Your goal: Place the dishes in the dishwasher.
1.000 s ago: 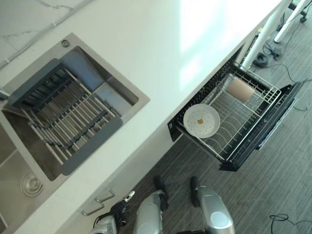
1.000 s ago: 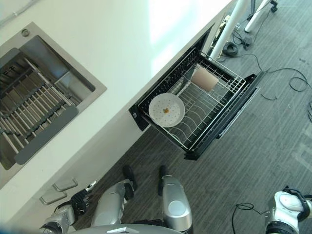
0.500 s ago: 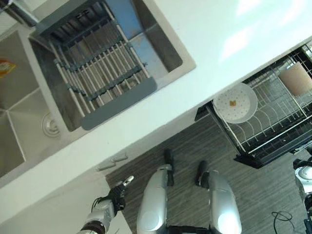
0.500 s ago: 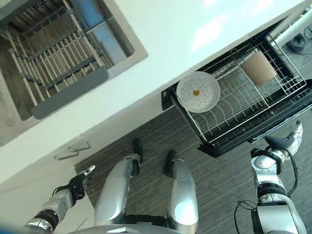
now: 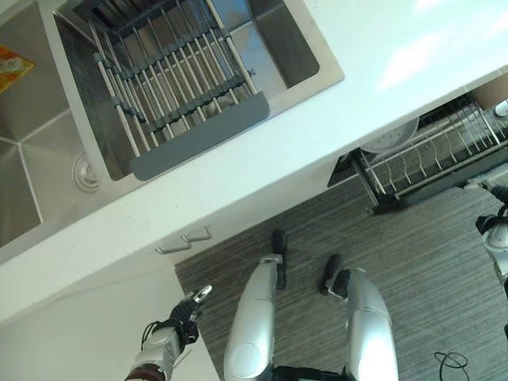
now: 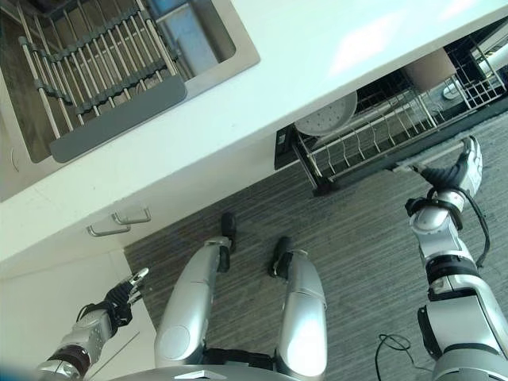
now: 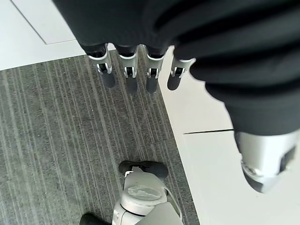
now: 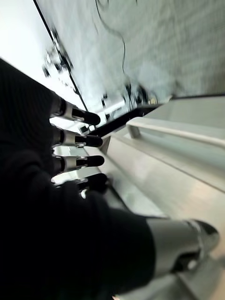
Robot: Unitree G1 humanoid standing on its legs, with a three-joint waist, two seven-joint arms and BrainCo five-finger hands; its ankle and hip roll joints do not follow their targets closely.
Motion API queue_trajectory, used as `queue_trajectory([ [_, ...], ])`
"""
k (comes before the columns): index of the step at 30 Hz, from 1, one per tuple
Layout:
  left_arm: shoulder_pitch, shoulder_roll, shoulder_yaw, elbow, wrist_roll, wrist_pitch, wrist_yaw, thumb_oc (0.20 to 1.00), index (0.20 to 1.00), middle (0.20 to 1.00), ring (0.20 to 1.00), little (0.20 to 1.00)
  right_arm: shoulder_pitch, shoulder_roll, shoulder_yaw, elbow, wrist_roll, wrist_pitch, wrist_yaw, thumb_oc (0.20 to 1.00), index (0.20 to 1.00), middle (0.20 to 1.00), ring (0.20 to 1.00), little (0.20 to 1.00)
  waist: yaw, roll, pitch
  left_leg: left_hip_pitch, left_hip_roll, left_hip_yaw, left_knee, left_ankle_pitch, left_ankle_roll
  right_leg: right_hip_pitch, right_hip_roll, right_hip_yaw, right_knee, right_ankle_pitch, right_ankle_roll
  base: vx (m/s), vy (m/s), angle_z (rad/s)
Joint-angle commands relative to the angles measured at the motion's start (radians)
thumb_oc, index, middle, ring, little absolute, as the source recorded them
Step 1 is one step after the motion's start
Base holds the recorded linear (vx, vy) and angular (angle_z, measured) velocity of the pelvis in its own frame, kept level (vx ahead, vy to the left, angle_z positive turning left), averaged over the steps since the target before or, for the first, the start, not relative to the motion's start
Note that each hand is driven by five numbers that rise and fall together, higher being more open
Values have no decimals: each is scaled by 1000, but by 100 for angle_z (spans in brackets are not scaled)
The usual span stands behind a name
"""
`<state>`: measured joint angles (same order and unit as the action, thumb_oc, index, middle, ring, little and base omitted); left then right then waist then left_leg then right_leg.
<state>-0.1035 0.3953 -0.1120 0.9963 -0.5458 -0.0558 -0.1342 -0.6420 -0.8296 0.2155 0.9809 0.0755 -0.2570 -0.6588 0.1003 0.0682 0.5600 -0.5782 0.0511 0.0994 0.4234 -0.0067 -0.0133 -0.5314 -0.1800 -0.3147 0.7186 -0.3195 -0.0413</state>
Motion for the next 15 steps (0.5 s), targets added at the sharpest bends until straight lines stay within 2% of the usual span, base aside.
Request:
queue_trajectory([
  [1, 60, 38, -38, -14, -3, -53, -16, 1000, 1000, 1000, 1000, 1000, -155, -56, 81, -79, -90, -100, 9, 1000, 1000, 1000, 1000, 1000, 69, -3, -40, 61, -26, -15, -35, -47, 7, 33, 9, 7, 53, -6, 36, 39, 28, 16],
  [5, 71, 49, -67, -41, -19, -112, -40, 1000, 1000, 1000, 1000, 1000, -365, -93, 191, -62, -111, -84, 4, 1000, 1000, 1000, 1000, 1000, 114, 8, -40, 35, -45, -57, -63, -16, 0, 15, 18, 1, 51, -5, 35, 37, 36, 10],
  [11, 66, 78, -96, -89, -47, -159, -56, 1000, 1000, 1000, 1000, 1000, -630, -89, 348, -42, -123, -28, -4, 1000, 1000, 1000, 1000, 1000, 162, 12, -40, 25, -57, -84, -103, 18, -11, 22, 17, -31, 27, -1, 33, 21, 14, 17],
  [15, 68, 99, -99, -131, -105, -168, -91, 1000, 1000, 1000, 1000, 1000, -757, -75, 434, -23, -118, -18, 15, 1000, 1000, 1000, 1000, 1000, 192, 11, -40, 24, -65, -99, -116, 30, -14, 33, 10, -58, 18, 2, 33, 7, 2, 1],
])
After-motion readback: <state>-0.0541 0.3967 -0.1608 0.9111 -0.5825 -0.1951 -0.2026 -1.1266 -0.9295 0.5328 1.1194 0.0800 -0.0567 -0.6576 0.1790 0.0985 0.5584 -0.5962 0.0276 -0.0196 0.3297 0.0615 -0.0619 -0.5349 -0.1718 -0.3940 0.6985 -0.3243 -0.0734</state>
